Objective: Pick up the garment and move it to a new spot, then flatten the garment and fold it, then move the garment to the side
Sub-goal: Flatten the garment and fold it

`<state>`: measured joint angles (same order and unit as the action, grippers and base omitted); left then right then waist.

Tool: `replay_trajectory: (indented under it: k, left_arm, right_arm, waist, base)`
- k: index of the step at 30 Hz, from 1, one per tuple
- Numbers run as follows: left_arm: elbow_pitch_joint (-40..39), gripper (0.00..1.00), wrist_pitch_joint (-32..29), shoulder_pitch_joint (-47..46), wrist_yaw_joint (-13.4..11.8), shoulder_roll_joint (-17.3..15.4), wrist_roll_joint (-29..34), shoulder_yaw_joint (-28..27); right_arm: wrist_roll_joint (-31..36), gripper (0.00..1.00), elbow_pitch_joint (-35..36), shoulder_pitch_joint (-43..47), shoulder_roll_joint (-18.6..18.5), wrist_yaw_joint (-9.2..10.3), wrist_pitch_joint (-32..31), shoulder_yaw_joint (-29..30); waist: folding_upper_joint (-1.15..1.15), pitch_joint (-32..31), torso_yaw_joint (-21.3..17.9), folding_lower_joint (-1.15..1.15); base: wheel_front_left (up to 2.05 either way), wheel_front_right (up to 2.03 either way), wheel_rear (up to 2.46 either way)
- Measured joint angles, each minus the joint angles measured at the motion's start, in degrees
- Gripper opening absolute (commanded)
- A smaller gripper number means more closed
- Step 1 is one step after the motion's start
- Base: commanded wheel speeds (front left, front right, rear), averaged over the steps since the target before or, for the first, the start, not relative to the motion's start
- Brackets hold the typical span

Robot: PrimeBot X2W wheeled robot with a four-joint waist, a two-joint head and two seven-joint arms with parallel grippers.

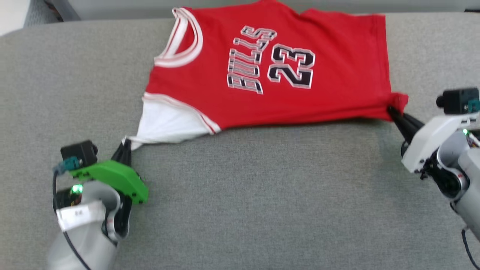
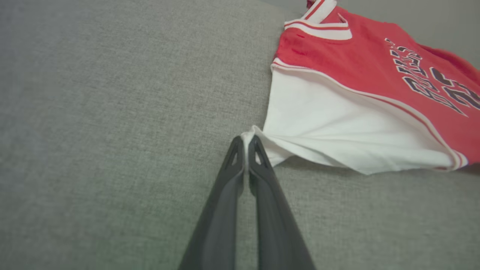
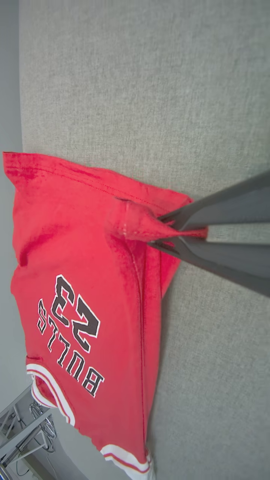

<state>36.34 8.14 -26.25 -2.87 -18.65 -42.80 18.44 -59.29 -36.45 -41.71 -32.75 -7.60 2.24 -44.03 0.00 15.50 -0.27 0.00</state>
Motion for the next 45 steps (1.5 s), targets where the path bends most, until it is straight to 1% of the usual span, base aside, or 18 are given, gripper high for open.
replay_trajectory:
  k: [2,8,12,17,19,23,25,31,34,36,39,42,45]
  left_arm:
    - [-5.0,0.0,-1.4,4.4,-1.8,-0.8,-0.5,-0.1]
    - [-22.0,0.0,-6.4,19.1,-9.0,-4.1,-2.1,-1.0]
    - [-32.2,0.0,-9.7,27.2,-13.9,-6.3,-2.3,-1.7]
    - [-41.5,0.0,-12.7,35.8,-18.7,-8.3,-2.9,-2.6]
    - [-44.0,0.0,-14.1,38.7,-20.0,-8.5,-3.8,-2.8]
    - [-47.0,0.0,-16.4,42.9,-21.8,-8.9,-5.3,-2.8]
    - [-48.0,0.0,-17.3,44.5,-22.3,-9.4,-6.0,-3.1]
    - [-51.1,0.0,-18.1,47.3,-23.1,-10.6,-6.1,-3.8]
    - [-52.0,0.0,-18.1,47.1,-23.1,-11.2,-6.0,-3.9]
    - [-51.9,0.0,-18.1,46.2,-23.1,-11.5,-5.7,-3.7]
    - [-51.7,0.0,-18.4,42.2,-23.0,-11.6,-4.9,-2.8]
    - [-50.1,0.0,-18.7,37.3,-21.9,-11.5,-4.1,-1.9]
    - [-47.7,0.0,-18.7,32.4,-20.8,-10.8,-3.2,-1.1]
  right_arm:
    - [0.0,0.0,0.9,2.7,-0.6,0.0,0.3,0.7]
    - [0.2,0.0,3.9,11.8,-1.8,-0.01,1.1,3.6]
    - [1.0,0.0,6.1,17.9,-1.9,-0.01,0.9,6.1]
    - [2.6,0.0,9.3,25.2,-1.9,-0.01,-0.4,10.2]
    - [3.8,0.0,10.7,28.0,-1.7,-0.01,-1.0,12.1]
    - [6.0,0.0,12.9,33.5,-0.7,-0.01,-2.6,17.0]
    - [7.2,0.0,14.5,36.8,0.5,-0.01,-3.6,19.7]
    - [11.8,0.0,20.3,45.3,3.9,-0.01,-7.5,28.4]
    - [15.0,0.0,23.6,47.0,6.0,-0.01,-9.9,32.4]
    - [17.0,0.0,25.6,47.2,7.3,-0.01,-11.7,34.7]
    - [19.9,0.0,28.1,47.1,9.3,-0.01,-14.7,37.7]
    - [21.7,0.0,29.5,45.9,10.7,0.0,-16.7,39.5]
    - [22.9,0.0,30.2,43.4,11.3,0.0,-17.8,40.5]
  waist:
    - [0.0,-1.5,0.0,0.0]
    - [0.0,-6.2,0.1,-0.01]
    - [0.0,-8.9,0.3,0.0]
    - [0.0,-11.5,0.6,0.0]
    - [0.0,-12.3,0.7,0.0]
    - [0.0,-13.3,1.4,0.0]
    - [0.0,-13.7,1.7,0.0]
    - [0.0,-14.2,2.5,0.0]
    - [0.0,-13.8,2.4,0.0]
    - [0.0,-13.3,2.3,0.0]
    - [0.0,-12.3,2.1,0.0]
    - [0.0,-11.0,2.1,0.0]
    - [0.0,-9.5,1.9,0.0]
  base:
    - [0.0,0.0,0.0]
    - [0.0,0.0,0.0]
    - [0.0,0.0,0.0]
    - [0.0,0.0,0.0]
    - [0.0,0.0,0.0]
    - [0.0,0.0,0.0]
    - [0.0,0.0,0.0]
    - [0.0,0.0,0.0]
    - [0.0,0.0,0.0]
    - [0.0,0.0,0.0]
    - [0.0,0.0,0.0]
    - [0.0,0.0,0.0]
    - [0.0,0.0,0.0]
